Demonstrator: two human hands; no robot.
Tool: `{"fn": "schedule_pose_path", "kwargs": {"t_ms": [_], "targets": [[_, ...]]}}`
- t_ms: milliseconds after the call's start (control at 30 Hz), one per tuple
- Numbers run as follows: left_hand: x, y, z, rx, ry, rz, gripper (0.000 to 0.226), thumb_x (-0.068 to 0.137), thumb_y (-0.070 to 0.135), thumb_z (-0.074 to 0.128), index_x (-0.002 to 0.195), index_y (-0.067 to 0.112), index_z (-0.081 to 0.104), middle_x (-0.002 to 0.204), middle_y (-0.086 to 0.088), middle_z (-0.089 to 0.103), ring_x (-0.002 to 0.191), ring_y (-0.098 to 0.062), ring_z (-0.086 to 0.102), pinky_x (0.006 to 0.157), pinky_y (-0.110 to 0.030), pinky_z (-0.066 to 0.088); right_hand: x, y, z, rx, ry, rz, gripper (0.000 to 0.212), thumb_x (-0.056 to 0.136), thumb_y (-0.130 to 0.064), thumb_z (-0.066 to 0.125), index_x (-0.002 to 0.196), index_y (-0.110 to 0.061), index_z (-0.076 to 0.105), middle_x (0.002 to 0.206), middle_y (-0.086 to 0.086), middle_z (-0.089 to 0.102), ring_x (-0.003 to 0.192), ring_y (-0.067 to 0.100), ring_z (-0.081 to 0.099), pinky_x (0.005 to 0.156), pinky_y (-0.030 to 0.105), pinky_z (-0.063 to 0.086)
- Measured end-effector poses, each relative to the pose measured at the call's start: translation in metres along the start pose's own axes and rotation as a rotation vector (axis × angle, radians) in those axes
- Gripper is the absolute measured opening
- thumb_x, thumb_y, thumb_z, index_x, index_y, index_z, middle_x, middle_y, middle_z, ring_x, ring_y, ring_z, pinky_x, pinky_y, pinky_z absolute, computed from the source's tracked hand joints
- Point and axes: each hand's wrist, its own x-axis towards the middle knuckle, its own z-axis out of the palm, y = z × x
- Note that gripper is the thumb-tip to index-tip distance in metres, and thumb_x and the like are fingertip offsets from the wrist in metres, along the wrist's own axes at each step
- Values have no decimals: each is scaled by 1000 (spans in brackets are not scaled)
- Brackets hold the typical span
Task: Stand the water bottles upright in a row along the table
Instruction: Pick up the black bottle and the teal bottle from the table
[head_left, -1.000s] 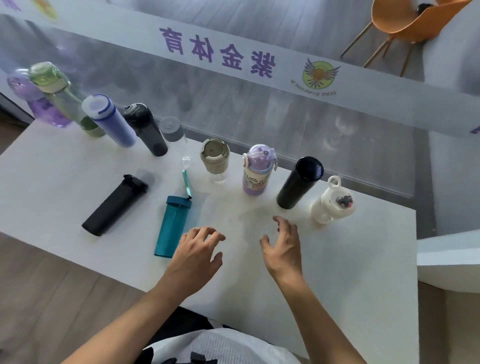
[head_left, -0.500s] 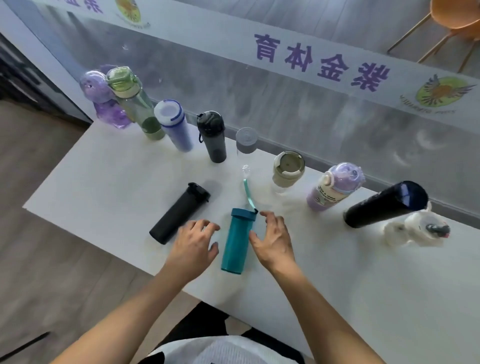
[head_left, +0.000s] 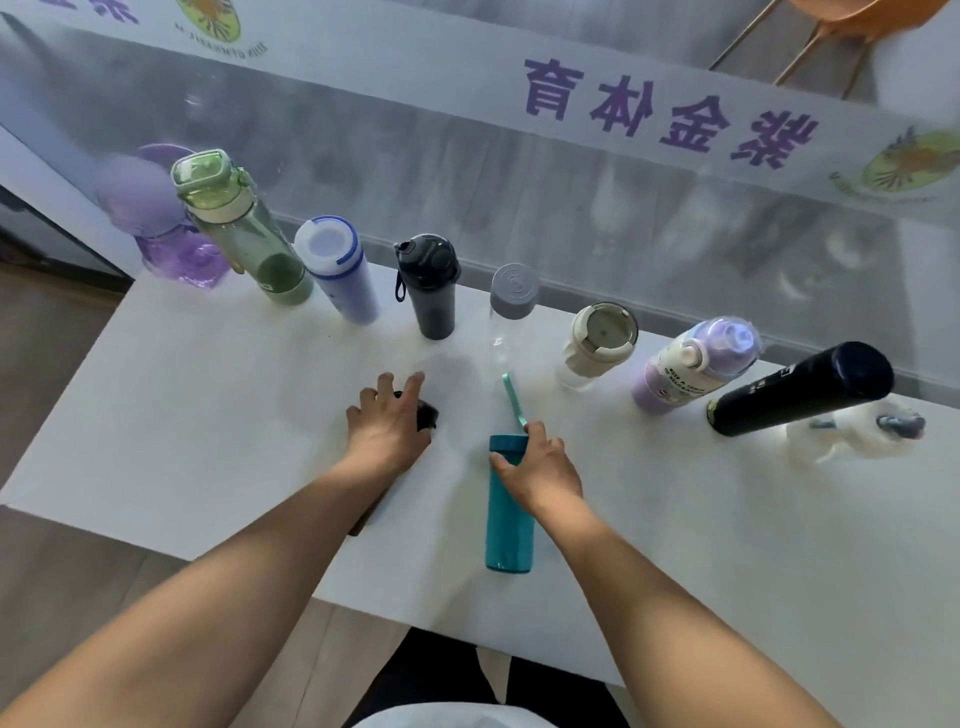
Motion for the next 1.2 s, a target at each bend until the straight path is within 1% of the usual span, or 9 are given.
{"fn": "schedule_pose_path", "kwargs": {"t_ms": [133,233,433,600,667,733,833,967,1200], "targets": [[5,-3,8,-81,-39,-1,70,84,41,63,143,27,29,130,-14,42,111,-38,45,87,-46,43,-1,6,0,180,-28,32,62,86,-52,66,134,-24,41,121,7,52,104,29,61,89,41,55],[-1,-2,11,-152,-20,-1,66,81,36,67,138,23,35,126,-15,44,107,-37,48,81,-44,45,-7,21,-8,305,-15,31,66,82,-51,72,136,-27,42,123,4,53,106,24,60,89,40,57],[-33,24,5,-238,98,100,73,76,31,73,139,26,37,127,-11,43,109,-36,49,82,-44,48,-32,65,-42,488,121,-26,65,84,-39,77,137,-31,42,131,1,49,119,20,54,102,39,51],[-72,76,5,-316,180,227,75,74,27,76,140,29,40,127,-8,44,111,-34,50,88,-46,49,-60,113,-63,519,272,-58,71,81,-33,80,141,-28,42,130,0,46,120,16,51,109,35,44],[-89,100,8,-353,204,291,77,71,25,77,139,30,42,127,-8,45,110,-35,53,88,-48,52,-73,136,-69,530,319,-61,75,80,-31,81,143,-27,41,130,1,44,119,16,49,108,32,42],[-108,125,13,-388,249,354,75,70,23,79,136,29,45,124,-7,46,102,-35,58,83,-47,54,-87,162,-75,541,366,-77,80,79,-27,82,145,-25,39,130,0,42,115,13,47,105,27,40],[-141,166,18,-397,295,382,69,73,24,80,133,29,46,125,-5,43,95,-34,60,77,-46,56,-111,204,-86,525,429,-98,83,76,-24,83,145,-21,39,123,-4,39,108,10,45,96,21,37],[-181,215,36,-407,337,450,71,72,25,80,134,30,45,127,-5,41,101,-33,56,79,-41,52,-139,267,-98,554,514,-99,79,70,-25,86,138,-20,46,119,-3,44,103,12,52,87,18,40],[-235,293,77,-398,316,531,72,73,27,82,135,30,46,125,-4,45,107,-31,50,86,-40,48,-173,374,-114,596,600,-66,79,70,-26,84,138,-23,44,119,-3,44,101,13,54,88,24,47]]}}
